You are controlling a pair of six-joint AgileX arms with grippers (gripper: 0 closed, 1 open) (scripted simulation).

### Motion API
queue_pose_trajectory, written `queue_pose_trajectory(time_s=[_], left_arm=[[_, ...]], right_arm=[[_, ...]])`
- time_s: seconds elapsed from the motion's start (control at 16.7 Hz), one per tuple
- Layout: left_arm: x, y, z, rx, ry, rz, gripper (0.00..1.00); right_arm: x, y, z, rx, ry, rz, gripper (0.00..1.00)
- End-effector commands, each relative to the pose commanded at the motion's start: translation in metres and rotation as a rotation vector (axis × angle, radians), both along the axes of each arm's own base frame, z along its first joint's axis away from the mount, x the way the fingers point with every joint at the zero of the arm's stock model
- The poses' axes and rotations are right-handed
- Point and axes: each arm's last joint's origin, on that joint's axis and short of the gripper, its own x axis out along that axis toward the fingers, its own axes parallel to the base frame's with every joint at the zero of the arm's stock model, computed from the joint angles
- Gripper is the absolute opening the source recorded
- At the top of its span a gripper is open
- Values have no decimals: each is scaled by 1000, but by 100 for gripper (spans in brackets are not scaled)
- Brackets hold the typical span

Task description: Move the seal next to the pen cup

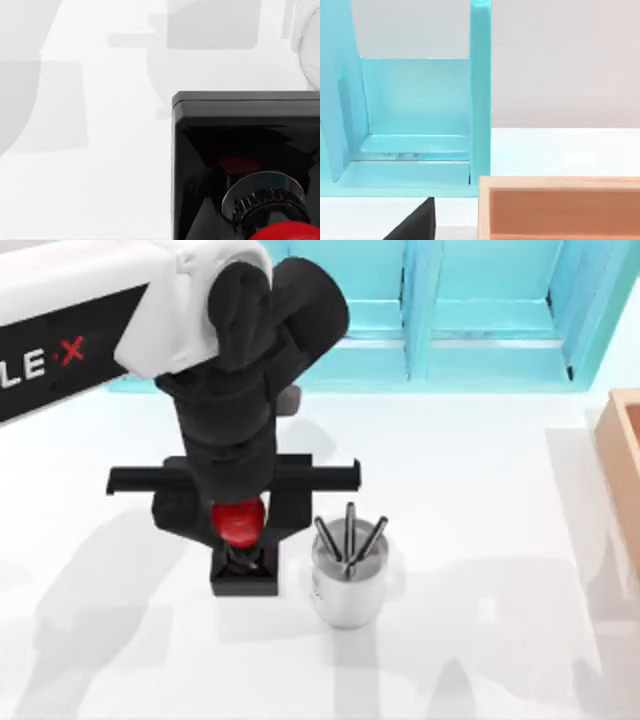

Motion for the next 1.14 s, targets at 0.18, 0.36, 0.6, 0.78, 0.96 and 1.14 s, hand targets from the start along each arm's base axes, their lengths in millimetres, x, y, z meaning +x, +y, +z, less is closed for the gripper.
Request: queue_pose_trajectory(time_s=[0.18, 0.36, 0.6, 0.78, 0.96, 1.14], left_arm=[[0, 0, 0, 0, 0, 0, 23], [0, 0, 0, 0, 0, 0, 45], [0, 0, 0, 0, 0, 0, 75], [0, 0, 0, 0, 0, 0, 98], [0, 0, 0, 0, 0, 0, 100], [0, 0, 0, 0, 0, 0, 100]], right_arm=[[0, 0, 0, 0, 0, 0, 100], [0, 0, 0, 0, 0, 0, 100], [0, 0, 0, 0, 0, 0, 100], [0, 0, 0, 0, 0, 0, 100], [0, 0, 0, 0, 0, 0, 100], [0, 0, 0, 0, 0, 0, 100]])
